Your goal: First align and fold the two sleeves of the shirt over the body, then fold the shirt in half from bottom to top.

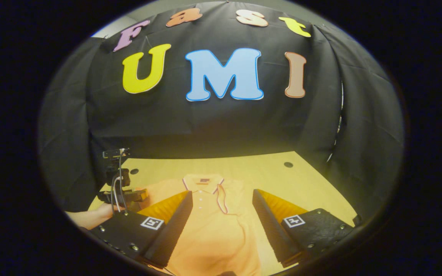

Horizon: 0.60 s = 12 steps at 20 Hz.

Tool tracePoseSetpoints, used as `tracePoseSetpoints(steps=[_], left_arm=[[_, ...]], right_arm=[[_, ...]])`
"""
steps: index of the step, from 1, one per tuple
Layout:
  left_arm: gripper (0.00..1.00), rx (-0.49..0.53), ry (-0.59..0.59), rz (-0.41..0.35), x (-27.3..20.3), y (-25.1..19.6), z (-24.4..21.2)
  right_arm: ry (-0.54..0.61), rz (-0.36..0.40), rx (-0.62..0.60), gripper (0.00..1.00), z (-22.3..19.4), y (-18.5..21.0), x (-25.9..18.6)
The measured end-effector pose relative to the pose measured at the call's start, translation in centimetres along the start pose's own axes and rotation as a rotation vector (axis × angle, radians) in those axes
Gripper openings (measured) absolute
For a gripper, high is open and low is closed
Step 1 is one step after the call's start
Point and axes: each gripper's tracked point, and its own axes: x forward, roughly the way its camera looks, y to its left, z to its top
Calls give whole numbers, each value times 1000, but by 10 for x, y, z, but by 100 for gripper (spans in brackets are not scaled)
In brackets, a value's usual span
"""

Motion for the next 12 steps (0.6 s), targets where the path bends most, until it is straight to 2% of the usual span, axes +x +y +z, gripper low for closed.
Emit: tracePoseSetpoints(steps=[4,6,7,8,9,10,12], left_arm=[[96,13,19,8,13,-7,-6],[95,34,33,36,13,-4,-9],[91,44,37,51,14,0,-9],[80,41,34,42,14,-3,-9],[74,38,37,44,13,-3,-9],[52,31,39,39,13,-4,-12],[22,18,40,24,13,-9,-12]], right_arm=[[11,-17,30,98,-5,-13,-11],[14,-27,55,98,-8,-20,-15],[15,-32,66,98,-10,-23,-17],[15,-34,76,98,-10,-26,-19],[13,-38,81,98,-11,-28,-20],[10,-43,82,98,-10,-31,-22],[14,-44,86,98,-13,-34,-25]])
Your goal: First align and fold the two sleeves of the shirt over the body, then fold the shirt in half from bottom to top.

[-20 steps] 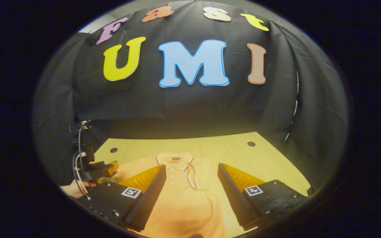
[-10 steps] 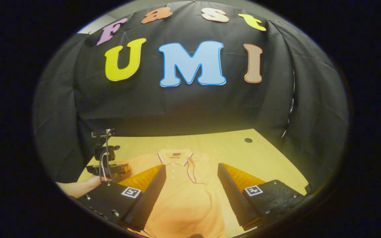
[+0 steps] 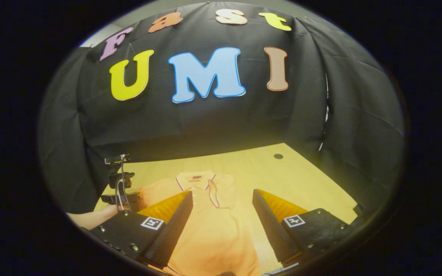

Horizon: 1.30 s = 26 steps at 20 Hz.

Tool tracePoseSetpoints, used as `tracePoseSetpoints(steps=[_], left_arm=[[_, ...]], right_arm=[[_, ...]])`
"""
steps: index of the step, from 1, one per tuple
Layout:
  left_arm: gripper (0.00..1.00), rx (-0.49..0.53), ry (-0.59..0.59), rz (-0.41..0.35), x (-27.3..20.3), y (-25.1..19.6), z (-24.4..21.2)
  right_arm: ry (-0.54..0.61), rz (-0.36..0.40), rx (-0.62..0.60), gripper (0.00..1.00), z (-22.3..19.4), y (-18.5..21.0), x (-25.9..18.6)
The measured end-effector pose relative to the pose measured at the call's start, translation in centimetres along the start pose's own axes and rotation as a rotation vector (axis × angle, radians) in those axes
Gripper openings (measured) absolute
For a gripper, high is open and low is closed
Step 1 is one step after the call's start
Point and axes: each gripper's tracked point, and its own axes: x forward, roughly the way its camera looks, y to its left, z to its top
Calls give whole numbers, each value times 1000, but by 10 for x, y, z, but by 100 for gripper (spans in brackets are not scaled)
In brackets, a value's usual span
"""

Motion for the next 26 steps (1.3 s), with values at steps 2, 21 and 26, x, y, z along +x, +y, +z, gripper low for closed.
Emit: tracePoseSetpoints(steps=[2,21,26], left_arm=[[16,6,-2,-7,-3,0,-1],[6,146,-80,-227,-45,-134,33],[21,187,-58,-257,-49,-152,25]], right_arm=[[2,4,3,98,-2,-1,-3],[53,-72,68,98,-40,-17,-5],[67,-73,68,98,-48,-20,-4]])
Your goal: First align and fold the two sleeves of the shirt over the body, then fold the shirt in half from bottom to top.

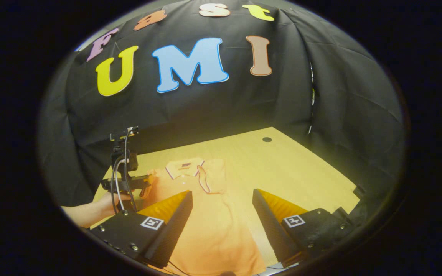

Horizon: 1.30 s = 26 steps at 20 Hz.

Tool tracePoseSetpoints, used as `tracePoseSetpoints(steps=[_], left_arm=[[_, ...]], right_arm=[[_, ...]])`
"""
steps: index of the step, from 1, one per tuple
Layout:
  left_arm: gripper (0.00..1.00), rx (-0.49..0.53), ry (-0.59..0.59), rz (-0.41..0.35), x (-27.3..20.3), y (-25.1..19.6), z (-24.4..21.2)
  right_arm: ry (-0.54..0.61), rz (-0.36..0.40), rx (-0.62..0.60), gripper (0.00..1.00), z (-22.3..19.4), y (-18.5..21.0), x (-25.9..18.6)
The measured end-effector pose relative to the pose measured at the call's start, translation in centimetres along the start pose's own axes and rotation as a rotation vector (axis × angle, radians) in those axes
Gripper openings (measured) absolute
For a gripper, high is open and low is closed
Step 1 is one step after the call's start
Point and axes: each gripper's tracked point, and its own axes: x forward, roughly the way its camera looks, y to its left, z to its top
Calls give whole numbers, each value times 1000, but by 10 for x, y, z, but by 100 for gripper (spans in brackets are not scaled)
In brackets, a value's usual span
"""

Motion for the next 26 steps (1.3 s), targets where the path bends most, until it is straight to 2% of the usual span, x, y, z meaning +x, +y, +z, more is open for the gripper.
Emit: tracePoseSetpoints(steps=[1,3,6,8,10,14,23,24,26], left_arm=[[24,-5,-1,-8,-3,-3,-1],[39,-24,-1,-19,-16,-7,-2],[82,-42,-5,-14,-39,-7,-10],[95,-57,2,-8,-58,-6,-25],[97,-59,8,1,-79,-5,-42],[96,-51,21,20,-128,-3,-80],[96,-75,69,-12,-239,-24,-171],[97,-81,74,-8,-251,-24,-181],[96,-87,83,-1,-273,-23,-200]], right_arm=[[1,3,-4,98,-1,-1,0],[9,16,-14,98,-5,-4,1],[18,29,-38,98,-14,-13,2],[38,40,-61,98,-28,-18,4],[74,55,-88,98,-50,-25,2],[142,92,-116,98,-93,-34,-4],[252,125,-178,98,-173,-58,-31],[265,130,-182,94,-183,-60,-35],[293,140,-193,98,-199,-64,-42]])
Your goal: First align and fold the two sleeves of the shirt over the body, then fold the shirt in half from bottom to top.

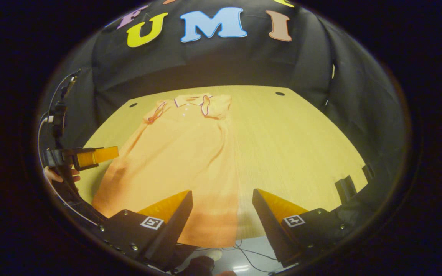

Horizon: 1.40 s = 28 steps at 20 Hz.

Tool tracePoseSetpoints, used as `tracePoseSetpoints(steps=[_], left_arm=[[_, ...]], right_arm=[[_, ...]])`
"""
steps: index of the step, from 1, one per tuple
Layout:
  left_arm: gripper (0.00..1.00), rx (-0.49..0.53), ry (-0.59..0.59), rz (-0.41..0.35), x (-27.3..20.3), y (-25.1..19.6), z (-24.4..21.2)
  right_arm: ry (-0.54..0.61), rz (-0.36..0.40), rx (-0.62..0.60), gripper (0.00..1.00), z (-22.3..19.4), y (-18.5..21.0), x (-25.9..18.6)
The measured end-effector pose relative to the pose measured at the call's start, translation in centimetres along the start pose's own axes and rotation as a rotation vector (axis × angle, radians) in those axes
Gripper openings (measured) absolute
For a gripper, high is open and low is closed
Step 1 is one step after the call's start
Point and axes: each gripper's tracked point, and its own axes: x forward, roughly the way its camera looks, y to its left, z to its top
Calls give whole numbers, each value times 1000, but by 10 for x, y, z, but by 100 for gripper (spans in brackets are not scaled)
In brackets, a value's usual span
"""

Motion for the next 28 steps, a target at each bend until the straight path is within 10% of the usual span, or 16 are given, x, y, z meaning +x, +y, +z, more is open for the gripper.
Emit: tracePoseSetpoints(steps=[21,25,28], left_arm=[[95,34,92,94,-73,-3,-131],[77,58,90,103,-71,-11,-132],[32,63,72,94,-69,-21,-130]], right_arm=[[87,26,-58,98,-73,4,10],[70,42,-70,82,-75,9,9],[71,53,-51,40,-74,10,9]])
